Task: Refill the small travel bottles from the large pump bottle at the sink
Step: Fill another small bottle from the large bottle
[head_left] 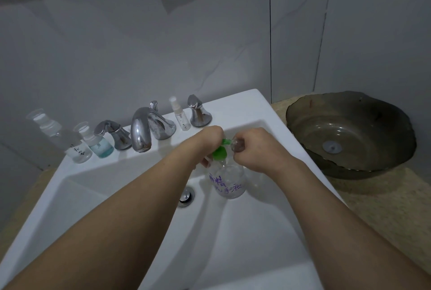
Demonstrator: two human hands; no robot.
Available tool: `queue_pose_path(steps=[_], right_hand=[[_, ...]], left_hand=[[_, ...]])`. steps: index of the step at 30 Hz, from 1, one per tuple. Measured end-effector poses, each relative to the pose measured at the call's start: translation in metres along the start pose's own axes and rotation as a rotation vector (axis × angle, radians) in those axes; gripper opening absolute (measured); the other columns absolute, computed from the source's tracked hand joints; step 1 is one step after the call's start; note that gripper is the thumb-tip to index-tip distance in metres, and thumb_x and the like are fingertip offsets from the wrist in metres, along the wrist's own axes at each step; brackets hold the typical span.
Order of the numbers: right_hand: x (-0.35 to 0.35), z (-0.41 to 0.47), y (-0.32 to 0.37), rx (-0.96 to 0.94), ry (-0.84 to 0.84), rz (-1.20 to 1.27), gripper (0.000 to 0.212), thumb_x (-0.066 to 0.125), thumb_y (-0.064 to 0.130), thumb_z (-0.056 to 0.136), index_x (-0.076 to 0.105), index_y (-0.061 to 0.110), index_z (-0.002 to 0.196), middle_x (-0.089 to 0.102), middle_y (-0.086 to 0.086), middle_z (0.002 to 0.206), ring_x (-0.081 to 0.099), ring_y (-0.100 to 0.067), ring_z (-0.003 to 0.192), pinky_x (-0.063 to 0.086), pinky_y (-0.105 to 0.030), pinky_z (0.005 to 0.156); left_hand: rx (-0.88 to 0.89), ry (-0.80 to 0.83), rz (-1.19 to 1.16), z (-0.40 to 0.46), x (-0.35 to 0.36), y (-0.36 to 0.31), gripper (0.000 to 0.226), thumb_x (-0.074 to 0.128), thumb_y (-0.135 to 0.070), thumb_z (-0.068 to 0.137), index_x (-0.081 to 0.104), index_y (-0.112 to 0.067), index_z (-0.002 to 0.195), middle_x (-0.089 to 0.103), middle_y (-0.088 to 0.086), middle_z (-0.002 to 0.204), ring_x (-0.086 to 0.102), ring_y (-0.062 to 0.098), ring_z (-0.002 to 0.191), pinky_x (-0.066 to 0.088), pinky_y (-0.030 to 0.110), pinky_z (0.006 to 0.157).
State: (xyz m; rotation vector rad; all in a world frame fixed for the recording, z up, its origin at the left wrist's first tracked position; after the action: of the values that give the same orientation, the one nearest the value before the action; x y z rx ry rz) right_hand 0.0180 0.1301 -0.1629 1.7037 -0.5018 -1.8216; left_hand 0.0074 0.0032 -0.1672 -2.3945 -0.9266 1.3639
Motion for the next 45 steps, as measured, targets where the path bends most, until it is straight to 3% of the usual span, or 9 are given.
queue_pose_path(steps=[3,9,12,19,25,31,40,42,45], right_hand=[[-0.003,0.001,0.002,-0.019,-0.038,0.015,0.015,0.058,0.014,0.072,0.052,0.023,0.062,0.059,0.005,0.07,0.059,-0.023,0.075,0.043,-0.026,0.061],[-0.003,0.001,0.003,-0.026,-0.043,0.001,0.014,0.058,0.015,0.073,0.052,0.023,0.063,0.057,0.002,0.072,0.058,-0.025,0.075,0.039,-0.026,0.061],[-0.003,0.0,0.001,-0.011,-0.036,0.009,0.017,0.059,0.014,0.073,0.051,0.025,0.062,0.056,0.005,0.071,0.058,-0.024,0.075,0.041,-0.026,0.061],[0.001,0.0,-0.001,0.002,-0.001,-0.019,0.012,0.061,0.014,0.075,0.056,0.022,0.068,0.056,0.002,0.073,0.058,-0.024,0.075,0.041,-0.026,0.061],[0.003,0.0,-0.001,0.008,0.007,-0.012,0.013,0.06,0.014,0.073,0.056,0.024,0.066,0.058,0.003,0.073,0.06,-0.024,0.075,0.05,-0.03,0.065],[-0.004,-0.001,0.005,-0.021,-0.023,0.009,0.02,0.058,0.014,0.072,0.047,0.023,0.059,0.054,0.004,0.066,0.057,-0.024,0.073,0.04,-0.027,0.059],[-0.003,-0.001,0.003,-0.011,-0.03,0.002,0.02,0.058,0.015,0.074,0.047,0.023,0.06,0.052,0.006,0.067,0.054,-0.024,0.071,0.032,-0.025,0.054],[0.0,-0.001,0.002,0.001,-0.018,-0.009,0.017,0.059,0.017,0.076,0.05,0.023,0.062,0.054,0.003,0.072,0.055,-0.024,0.073,0.036,-0.025,0.057],[0.001,0.0,0.0,0.011,-0.008,-0.027,0.003,0.059,0.016,0.075,0.061,0.016,0.072,0.06,-0.003,0.078,0.058,-0.026,0.076,0.044,-0.028,0.061]], left_hand=[[-0.046,0.073,0.015,0.003,-0.002,0.005,0.042,0.031,-0.034,0.084,0.061,-0.007,0.095,0.07,0.013,0.103,0.067,0.033,0.09,0.043,0.053,0.086],[-0.052,0.066,0.029,0.002,0.0,0.004,0.044,0.029,-0.031,0.085,0.061,-0.007,0.102,0.07,0.012,0.1,0.067,0.034,0.087,0.046,0.048,0.078],[-0.025,-0.008,0.014,-0.004,-0.001,0.0,0.035,0.028,-0.023,0.088,0.057,-0.004,0.092,0.068,0.015,0.103,0.068,0.035,0.088,0.048,0.05,0.087],[0.083,-0.118,0.063,-0.001,0.001,-0.008,0.03,0.032,0.002,0.096,0.045,-0.004,0.069,0.066,0.028,0.113,0.067,0.042,0.099,0.054,0.044,0.065],[0.038,-0.071,0.068,-0.005,0.002,-0.005,0.025,0.031,-0.003,0.095,0.055,0.002,0.092,0.065,0.028,0.111,0.067,0.043,0.098,0.052,0.045,0.067],[-0.066,0.082,-0.001,-0.001,0.0,0.007,0.041,0.042,-0.045,0.083,0.061,-0.011,0.097,0.068,0.01,0.104,0.067,0.036,0.091,0.04,0.053,0.084],[-0.026,-0.014,-0.016,-0.005,-0.001,0.003,0.033,0.03,-0.022,0.088,0.058,-0.006,0.093,0.068,0.016,0.103,0.069,0.036,0.089,0.047,0.052,0.092],[-0.003,-0.053,-0.012,-0.007,-0.001,-0.001,0.028,0.029,-0.012,0.09,0.054,-0.003,0.082,0.068,0.022,0.107,0.069,0.04,0.093,0.052,0.049,0.085],[0.028,-0.075,0.009,-0.01,0.0,-0.007,0.028,0.029,-0.003,0.094,0.048,-0.002,0.074,0.065,0.027,0.112,0.066,0.044,0.099,0.049,0.036,0.055]])
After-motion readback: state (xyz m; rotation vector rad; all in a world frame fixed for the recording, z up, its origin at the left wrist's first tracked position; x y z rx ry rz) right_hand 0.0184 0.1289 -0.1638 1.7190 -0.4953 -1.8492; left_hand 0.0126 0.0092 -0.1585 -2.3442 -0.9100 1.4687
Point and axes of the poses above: each hand's wrist, its own z-axis towards the middle knuckle, its own x-axis out of the palm, y = z × x, the point moved 9 cm from there along z, towards the middle knuckle
